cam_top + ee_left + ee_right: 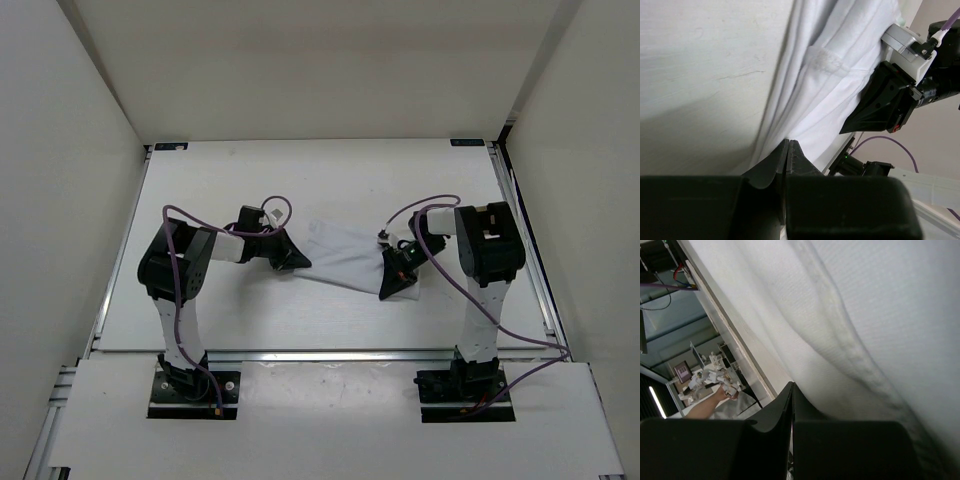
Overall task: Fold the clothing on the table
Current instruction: Fold the skirt
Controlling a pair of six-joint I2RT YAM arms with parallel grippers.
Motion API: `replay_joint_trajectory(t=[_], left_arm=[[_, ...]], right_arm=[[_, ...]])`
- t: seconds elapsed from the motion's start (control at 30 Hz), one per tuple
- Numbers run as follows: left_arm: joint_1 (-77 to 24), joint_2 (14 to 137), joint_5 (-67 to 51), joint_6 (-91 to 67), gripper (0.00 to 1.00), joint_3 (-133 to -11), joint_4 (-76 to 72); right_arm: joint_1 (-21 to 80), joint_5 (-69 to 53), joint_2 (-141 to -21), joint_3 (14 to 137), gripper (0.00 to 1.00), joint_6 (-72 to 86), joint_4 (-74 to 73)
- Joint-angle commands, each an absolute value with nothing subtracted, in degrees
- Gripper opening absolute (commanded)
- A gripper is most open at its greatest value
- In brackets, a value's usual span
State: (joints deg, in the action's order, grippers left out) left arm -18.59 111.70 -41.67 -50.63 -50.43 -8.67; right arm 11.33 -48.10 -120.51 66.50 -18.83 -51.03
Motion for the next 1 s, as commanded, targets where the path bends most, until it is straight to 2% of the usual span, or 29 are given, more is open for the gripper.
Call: replay_joint_trajectory(t=[0.0, 0.17, 0.37, 0.47, 0.6, 0.77, 0.97], left_arm=[[-17.3, 109.5, -38.3, -47.3, 0.10, -50.8, -4.0], [-17.2, 107.7, -38.4, -47.0, 0.09, -50.7, -2.9], [-19.2, 98.5, -35.6, -39.0, 0.09, -57.0, 4.4], [-21.7, 96.2, -38.7, -38.4, 0.00, -60.2, 5.3], [-25.8, 98.5, -49.5, -46.8, 0.00, -58.3, -5.9], [-32.7, 104.4, -51.2, -52.9, 0.00, -54.5, -12.9], [-35.8, 111.1, -49.6, -56.5, 0.00, -53.7, -18.2]], right_arm=[[8.2, -33.6, -120.8, 63.5, 0.00, -12.5, -52.0], [10.0, -32.7, -119.7, 64.2, 0.00, -12.1, -51.9], [12.2, -33.7, -121.0, 67.6, 0.00, -10.9, -51.9], [12.3, -33.6, -121.9, 68.4, 0.00, -10.8, -52.6], [12.1, -33.8, -122.8, 68.5, 0.00, -11.2, -51.9], [11.6, -33.7, -123.3, 68.1, 0.00, -11.4, -51.4], [11.1, -33.6, -123.3, 68.2, 0.00, -12.2, -51.9]])
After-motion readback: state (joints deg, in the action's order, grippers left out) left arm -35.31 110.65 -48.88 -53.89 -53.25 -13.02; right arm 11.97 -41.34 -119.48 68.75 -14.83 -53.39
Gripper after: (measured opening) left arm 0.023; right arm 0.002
